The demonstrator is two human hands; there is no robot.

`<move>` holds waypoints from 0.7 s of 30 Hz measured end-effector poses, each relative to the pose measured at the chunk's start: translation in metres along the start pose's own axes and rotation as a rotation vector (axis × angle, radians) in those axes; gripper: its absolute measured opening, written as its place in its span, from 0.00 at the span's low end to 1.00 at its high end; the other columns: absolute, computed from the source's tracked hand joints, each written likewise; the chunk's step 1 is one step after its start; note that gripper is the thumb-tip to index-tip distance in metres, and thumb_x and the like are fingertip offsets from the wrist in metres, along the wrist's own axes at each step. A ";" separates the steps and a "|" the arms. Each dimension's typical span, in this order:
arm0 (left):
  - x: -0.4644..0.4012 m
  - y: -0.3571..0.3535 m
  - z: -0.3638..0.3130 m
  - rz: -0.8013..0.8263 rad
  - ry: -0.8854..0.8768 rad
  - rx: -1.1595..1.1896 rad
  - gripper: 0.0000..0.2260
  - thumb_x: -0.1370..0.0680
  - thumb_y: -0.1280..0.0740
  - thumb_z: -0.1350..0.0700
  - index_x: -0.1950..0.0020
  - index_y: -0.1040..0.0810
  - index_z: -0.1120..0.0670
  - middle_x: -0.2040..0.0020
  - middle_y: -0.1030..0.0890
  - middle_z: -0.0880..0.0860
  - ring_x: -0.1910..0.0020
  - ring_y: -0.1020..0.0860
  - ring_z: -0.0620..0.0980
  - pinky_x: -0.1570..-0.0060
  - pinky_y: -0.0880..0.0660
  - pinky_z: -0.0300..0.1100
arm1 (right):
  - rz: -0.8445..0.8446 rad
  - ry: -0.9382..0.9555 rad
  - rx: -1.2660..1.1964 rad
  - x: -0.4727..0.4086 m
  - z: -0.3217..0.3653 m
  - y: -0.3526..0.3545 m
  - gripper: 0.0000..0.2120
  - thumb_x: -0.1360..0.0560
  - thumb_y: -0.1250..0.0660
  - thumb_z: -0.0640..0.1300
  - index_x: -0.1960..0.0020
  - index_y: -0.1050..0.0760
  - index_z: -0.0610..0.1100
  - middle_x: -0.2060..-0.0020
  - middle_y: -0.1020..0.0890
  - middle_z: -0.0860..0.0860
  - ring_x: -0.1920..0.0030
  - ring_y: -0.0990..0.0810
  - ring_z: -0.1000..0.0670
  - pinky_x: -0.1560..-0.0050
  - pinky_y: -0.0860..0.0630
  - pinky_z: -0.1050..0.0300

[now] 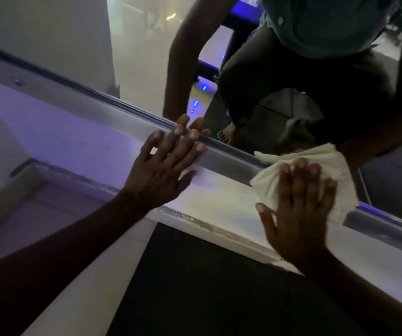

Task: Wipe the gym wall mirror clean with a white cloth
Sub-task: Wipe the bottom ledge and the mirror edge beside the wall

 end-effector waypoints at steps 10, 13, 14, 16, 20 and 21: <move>0.001 -0.008 0.001 -0.027 -0.043 -0.003 0.39 0.16 0.38 0.41 0.13 0.55 0.54 0.14 0.59 0.54 0.14 0.57 0.56 0.17 0.57 0.54 | -0.024 -0.066 0.065 -0.035 0.060 -0.012 0.48 0.18 0.43 0.67 0.15 0.62 0.39 0.17 0.68 0.40 0.17 0.69 0.39 0.18 0.67 0.36; 0.005 0.000 0.003 0.033 -0.018 0.045 0.34 0.14 0.42 0.43 0.13 0.54 0.52 0.13 0.56 0.54 0.14 0.56 0.54 0.17 0.56 0.54 | -0.061 -0.058 -0.056 -0.020 0.032 -0.002 0.46 0.18 0.40 0.63 0.14 0.61 0.41 0.16 0.65 0.43 0.16 0.65 0.41 0.18 0.66 0.38; 0.006 0.004 0.007 0.056 -0.031 0.061 0.33 0.13 0.43 0.43 0.13 0.53 0.52 0.14 0.54 0.53 0.14 0.55 0.54 0.17 0.54 0.54 | -0.068 -0.079 -0.061 -0.014 0.021 0.000 0.46 0.18 0.39 0.62 0.14 0.61 0.41 0.16 0.65 0.44 0.15 0.64 0.41 0.18 0.65 0.38; 0.008 0.012 0.018 0.098 -0.054 0.058 0.32 0.13 0.43 0.44 0.13 0.52 0.52 0.14 0.50 0.53 0.15 0.50 0.55 0.17 0.52 0.55 | -0.074 -0.141 -0.027 -0.009 0.013 -0.002 0.48 0.18 0.38 0.63 0.14 0.61 0.41 0.16 0.65 0.43 0.16 0.64 0.40 0.18 0.65 0.36; 0.009 0.027 0.060 0.093 0.211 0.034 0.35 0.14 0.40 0.43 0.15 0.50 0.59 0.15 0.48 0.59 0.15 0.48 0.58 0.17 0.50 0.57 | -0.081 -0.189 -0.034 -0.042 0.068 -0.010 0.47 0.17 0.43 0.67 0.15 0.62 0.39 0.17 0.66 0.41 0.16 0.66 0.38 0.18 0.65 0.35; 0.009 0.030 0.071 0.091 0.279 0.012 0.36 0.13 0.41 0.42 0.15 0.52 0.60 0.15 0.50 0.60 0.15 0.49 0.58 0.17 0.50 0.56 | -0.079 -0.167 -0.029 -0.052 0.087 -0.012 0.45 0.16 0.46 0.67 0.15 0.61 0.39 0.17 0.66 0.40 0.16 0.65 0.37 0.18 0.65 0.34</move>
Point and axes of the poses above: each hand's wrist, its own x-axis away from the middle knuckle, its own y-axis out of the back of the hand, z = x × y, the point moved 6 cm from there along -x, towards the middle knuckle
